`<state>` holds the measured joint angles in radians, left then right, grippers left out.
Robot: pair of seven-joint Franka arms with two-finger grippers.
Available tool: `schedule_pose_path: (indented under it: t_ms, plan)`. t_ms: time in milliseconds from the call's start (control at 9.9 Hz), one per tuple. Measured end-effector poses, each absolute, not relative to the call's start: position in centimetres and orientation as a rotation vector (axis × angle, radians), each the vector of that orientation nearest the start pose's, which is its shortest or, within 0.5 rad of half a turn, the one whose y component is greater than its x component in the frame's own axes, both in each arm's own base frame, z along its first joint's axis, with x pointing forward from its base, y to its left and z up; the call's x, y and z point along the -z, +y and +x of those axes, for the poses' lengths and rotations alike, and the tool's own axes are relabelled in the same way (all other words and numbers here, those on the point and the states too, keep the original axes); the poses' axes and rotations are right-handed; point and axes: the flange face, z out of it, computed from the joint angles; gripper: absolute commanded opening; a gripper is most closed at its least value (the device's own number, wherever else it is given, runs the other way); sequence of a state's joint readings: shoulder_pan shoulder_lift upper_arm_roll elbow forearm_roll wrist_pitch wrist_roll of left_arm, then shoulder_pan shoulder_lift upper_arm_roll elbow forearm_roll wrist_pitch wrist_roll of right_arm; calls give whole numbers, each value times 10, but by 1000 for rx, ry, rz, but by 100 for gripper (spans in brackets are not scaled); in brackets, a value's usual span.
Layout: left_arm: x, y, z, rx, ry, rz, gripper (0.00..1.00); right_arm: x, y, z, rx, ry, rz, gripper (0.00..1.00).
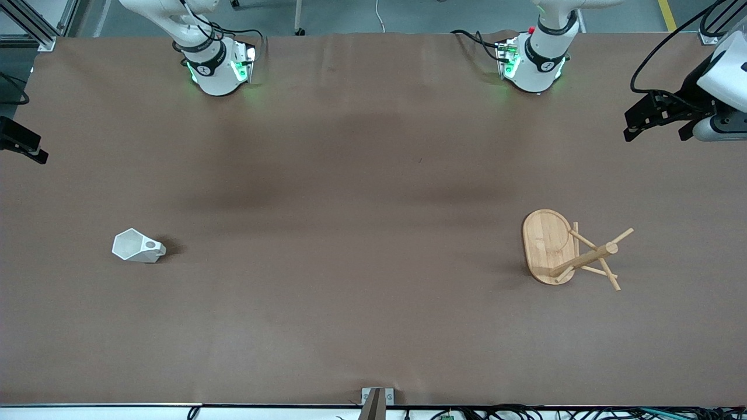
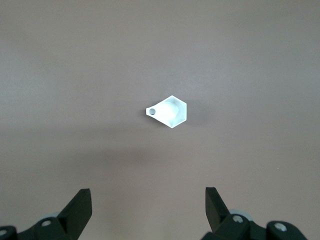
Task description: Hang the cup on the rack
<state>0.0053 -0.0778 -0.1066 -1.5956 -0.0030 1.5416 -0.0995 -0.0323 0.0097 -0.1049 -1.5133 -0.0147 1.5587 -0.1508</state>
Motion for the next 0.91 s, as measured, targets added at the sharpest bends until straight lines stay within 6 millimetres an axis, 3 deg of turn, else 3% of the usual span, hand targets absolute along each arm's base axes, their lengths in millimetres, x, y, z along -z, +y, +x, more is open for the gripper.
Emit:
schedule_pose_path:
  t_ms: [303, 505, 707, 909]
  plan:
    - [-652, -55, 525, 38, 15, -3138, 100, -644, -79, 552, 50, -17, -3162, 100]
    - [-652, -54, 525, 38, 31, -3138, 100, -633, -89, 557, 42, 11, -3163, 100]
    - [-652, -53, 525, 38, 34, -3138, 100, -593, -113, 568, 50, 69, -3166, 100]
    - [-652, -53, 525, 38, 35, -3138, 100, -534, -130, 576, 75, 107, -3170, 100]
